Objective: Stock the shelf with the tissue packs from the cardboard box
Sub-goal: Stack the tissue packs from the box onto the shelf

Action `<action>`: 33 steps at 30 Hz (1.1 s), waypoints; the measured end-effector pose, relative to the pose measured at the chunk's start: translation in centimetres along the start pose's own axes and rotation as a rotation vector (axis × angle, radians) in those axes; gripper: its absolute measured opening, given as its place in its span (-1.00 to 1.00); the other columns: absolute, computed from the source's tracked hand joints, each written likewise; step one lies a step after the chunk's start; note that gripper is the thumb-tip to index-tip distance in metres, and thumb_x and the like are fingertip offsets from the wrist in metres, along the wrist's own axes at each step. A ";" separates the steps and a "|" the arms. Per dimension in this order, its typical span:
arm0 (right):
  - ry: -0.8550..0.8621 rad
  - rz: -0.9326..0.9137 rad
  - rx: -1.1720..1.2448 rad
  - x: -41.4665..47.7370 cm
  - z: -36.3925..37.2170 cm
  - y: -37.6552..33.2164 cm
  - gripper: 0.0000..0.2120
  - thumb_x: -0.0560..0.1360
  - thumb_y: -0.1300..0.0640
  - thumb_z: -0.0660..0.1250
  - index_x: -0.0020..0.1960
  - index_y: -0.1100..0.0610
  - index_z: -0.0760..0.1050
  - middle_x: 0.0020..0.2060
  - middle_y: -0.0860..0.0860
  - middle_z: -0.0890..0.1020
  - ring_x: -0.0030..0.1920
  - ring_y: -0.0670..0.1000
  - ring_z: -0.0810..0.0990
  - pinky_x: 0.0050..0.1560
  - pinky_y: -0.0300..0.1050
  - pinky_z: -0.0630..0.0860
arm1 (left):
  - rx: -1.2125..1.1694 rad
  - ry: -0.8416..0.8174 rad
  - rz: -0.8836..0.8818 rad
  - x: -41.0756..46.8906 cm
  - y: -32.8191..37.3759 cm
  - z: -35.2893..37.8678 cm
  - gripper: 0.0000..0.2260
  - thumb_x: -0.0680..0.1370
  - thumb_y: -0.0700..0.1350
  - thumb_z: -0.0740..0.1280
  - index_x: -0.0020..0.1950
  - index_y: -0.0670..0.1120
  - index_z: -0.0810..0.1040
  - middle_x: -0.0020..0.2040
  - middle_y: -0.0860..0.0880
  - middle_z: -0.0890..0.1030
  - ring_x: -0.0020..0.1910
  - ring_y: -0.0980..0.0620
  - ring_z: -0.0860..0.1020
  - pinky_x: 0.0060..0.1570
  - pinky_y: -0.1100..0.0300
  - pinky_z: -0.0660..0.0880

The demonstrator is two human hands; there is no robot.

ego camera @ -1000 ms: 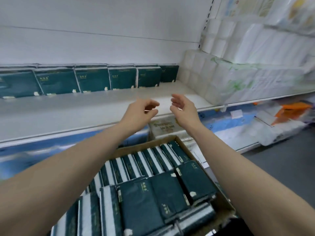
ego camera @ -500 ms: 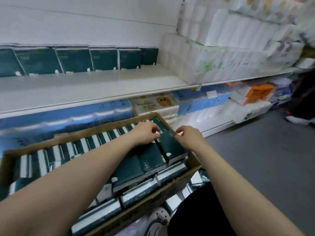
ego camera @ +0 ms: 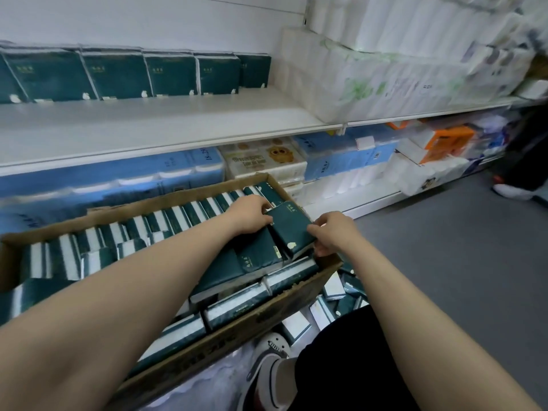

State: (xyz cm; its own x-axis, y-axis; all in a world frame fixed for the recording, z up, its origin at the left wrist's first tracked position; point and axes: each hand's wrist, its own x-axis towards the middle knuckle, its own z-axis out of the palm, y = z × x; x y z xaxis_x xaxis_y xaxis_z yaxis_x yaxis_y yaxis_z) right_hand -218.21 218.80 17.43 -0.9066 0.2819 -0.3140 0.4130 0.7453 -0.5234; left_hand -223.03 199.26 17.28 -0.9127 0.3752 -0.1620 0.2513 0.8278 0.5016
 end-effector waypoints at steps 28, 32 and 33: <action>0.342 -0.511 0.564 10.1 -5.2 -15.8 -0.70 0.55 0.19 0.34 0.27 0.09 0.54 -0.04 -0.08 0.64 0.02 -0.06 0.62 0.18 -0.05 0.57 | -0.611 0.610 -0.034 6.6 -2.2 -12.8 -0.69 0.53 -0.11 0.40 0.25 -0.06 0.47 0.11 -0.02 0.56 0.10 -0.01 0.55 0.16 -0.01 0.53; 0.342 -0.553 0.521 13.5 -5.5 -18.4 -0.68 0.56 0.18 0.31 0.31 0.09 0.52 0.05 -0.03 0.65 0.05 -0.03 0.60 0.16 -0.08 0.54 | -0.532 0.633 -0.044 9.5 -2.8 -14.1 -0.57 0.54 -0.08 0.40 0.38 -0.07 0.40 0.22 0.00 0.52 0.10 0.03 0.51 0.13 0.14 0.46; 0.337 -0.562 0.518 14.3 -5.4 -18.8 -0.68 0.56 0.18 0.30 0.31 0.09 0.51 0.04 -0.03 0.64 0.04 -0.03 0.59 0.13 -0.10 0.54 | -0.522 0.631 -0.048 10.3 -3.0 -14.2 -0.54 0.54 -0.09 0.40 0.40 -0.08 0.38 0.22 0.00 0.50 0.09 0.04 0.52 0.10 0.18 0.44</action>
State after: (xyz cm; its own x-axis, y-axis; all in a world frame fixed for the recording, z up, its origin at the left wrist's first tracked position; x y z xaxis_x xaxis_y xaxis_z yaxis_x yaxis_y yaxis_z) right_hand -239.42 212.09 27.07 -0.9328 0.1780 0.3135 -0.1957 0.4801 -0.8551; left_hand -237.81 194.74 26.19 -0.9674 -0.0895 0.2371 0.1673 0.4775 0.8626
